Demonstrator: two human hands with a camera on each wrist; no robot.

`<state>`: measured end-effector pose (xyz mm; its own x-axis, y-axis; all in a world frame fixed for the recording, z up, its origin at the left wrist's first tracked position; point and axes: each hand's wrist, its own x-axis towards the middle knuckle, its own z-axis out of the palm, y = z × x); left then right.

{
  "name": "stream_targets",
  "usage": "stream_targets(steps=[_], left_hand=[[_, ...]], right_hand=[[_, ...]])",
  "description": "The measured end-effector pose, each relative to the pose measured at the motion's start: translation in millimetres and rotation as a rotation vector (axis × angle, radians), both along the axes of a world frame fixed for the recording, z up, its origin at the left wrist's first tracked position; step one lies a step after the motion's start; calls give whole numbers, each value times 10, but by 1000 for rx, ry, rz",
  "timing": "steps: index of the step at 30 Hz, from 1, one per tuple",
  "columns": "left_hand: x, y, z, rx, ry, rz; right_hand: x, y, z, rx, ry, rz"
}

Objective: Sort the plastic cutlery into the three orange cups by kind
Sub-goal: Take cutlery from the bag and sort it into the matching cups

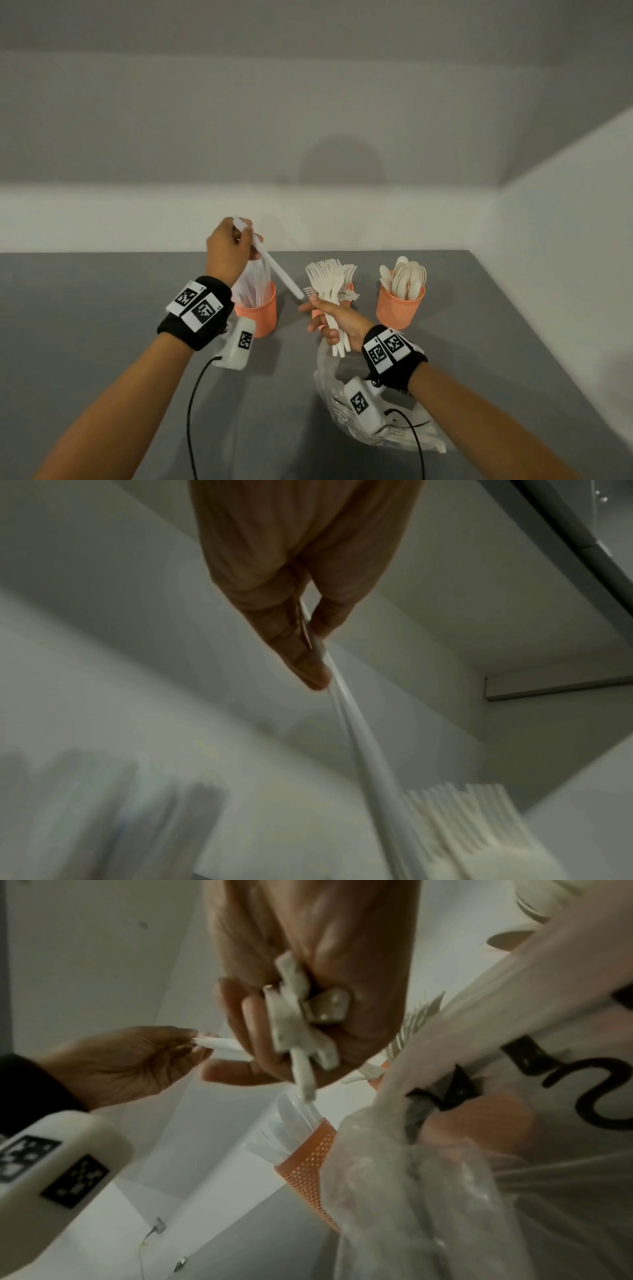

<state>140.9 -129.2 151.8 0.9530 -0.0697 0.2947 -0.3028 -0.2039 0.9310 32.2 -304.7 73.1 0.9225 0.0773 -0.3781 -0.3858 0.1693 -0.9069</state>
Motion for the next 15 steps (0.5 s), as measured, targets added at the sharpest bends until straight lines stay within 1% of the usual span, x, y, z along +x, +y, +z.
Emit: stream_targets(steps=[2,3,5,7,10,15], left_hand=[[59,104,21,57,-137,102],[74,144,9,108,-200,127],[69,186,-70,257,-294,143],[37,198,-204,404,-347,148],[-10,178,-396,516,-315,146],[-8,121,-735,678,-162,65]], right_hand=[[7,-25,-26,37,-12,-3],[11,-36,-29,64,-17,4],[12,-49,-14,125,-12,29],[13,-49,13,164,-6,62],[-3,-35,48,168,-19,100],[-20,-29,67,96,-34,89]])
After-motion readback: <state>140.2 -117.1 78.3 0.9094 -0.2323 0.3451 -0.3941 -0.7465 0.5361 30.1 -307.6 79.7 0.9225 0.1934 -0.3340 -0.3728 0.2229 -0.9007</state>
